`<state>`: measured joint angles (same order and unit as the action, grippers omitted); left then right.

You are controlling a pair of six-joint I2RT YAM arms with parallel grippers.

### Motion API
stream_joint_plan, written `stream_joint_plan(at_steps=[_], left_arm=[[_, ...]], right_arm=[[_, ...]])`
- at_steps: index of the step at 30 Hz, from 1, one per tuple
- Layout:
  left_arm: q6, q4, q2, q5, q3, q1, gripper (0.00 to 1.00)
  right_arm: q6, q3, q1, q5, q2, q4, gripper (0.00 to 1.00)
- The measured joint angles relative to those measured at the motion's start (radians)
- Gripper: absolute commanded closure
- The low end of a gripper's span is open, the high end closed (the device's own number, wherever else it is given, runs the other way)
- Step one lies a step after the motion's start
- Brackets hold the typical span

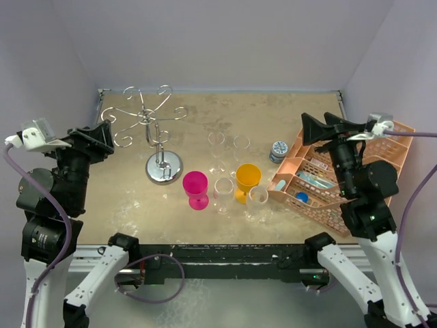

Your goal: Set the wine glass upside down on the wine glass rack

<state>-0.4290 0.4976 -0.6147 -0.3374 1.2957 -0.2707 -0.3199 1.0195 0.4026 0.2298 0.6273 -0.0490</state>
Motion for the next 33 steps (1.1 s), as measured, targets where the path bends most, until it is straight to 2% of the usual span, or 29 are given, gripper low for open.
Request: stream_joint_plan(at_steps=[3,7,13,18,22,26,29,33], left_arm=[[-0.009,0.008,0.019,0.043,-0.032,0.022,0.37],[-0.024,0.013,0.045,0.109,-0.066,0.044,0.36],[-0.029,0.016,0.09,0.199,-0.1,0.067,0.35],[-0.035,0.007,0.137,0.267,-0.13,0.076,0.35],[-0.042,-0.012,0.158,0.322,-0.153,0.08,0.35],[-0.051,-0.036,0.163,0.363,-0.182,0.081,0.35],[-0.051,-0.048,0.164,0.384,-0.198,0.082,0.35],[-0.051,-0.05,0.164,0.401,-0.207,0.085,0.35]], right_arm=[[-0.017,-0.019,-0.115,-0.166,0.035,-0.014,0.15],[-0.038,-0.046,-0.233,-0.342,0.084,-0.029,0.07],[-0.063,-0.102,-0.34,-0.56,0.138,-0.063,0.09],[-0.078,-0.137,-0.374,-0.725,0.187,-0.098,0.12],[-0.085,-0.145,-0.361,-0.8,0.214,-0.129,0.15],[-0.089,-0.144,-0.281,-0.801,0.24,-0.157,0.19],[-0.084,-0.132,-0.178,-0.768,0.28,-0.16,0.26],[-0.071,-0.07,-0.063,-0.704,0.371,-0.128,0.39]])
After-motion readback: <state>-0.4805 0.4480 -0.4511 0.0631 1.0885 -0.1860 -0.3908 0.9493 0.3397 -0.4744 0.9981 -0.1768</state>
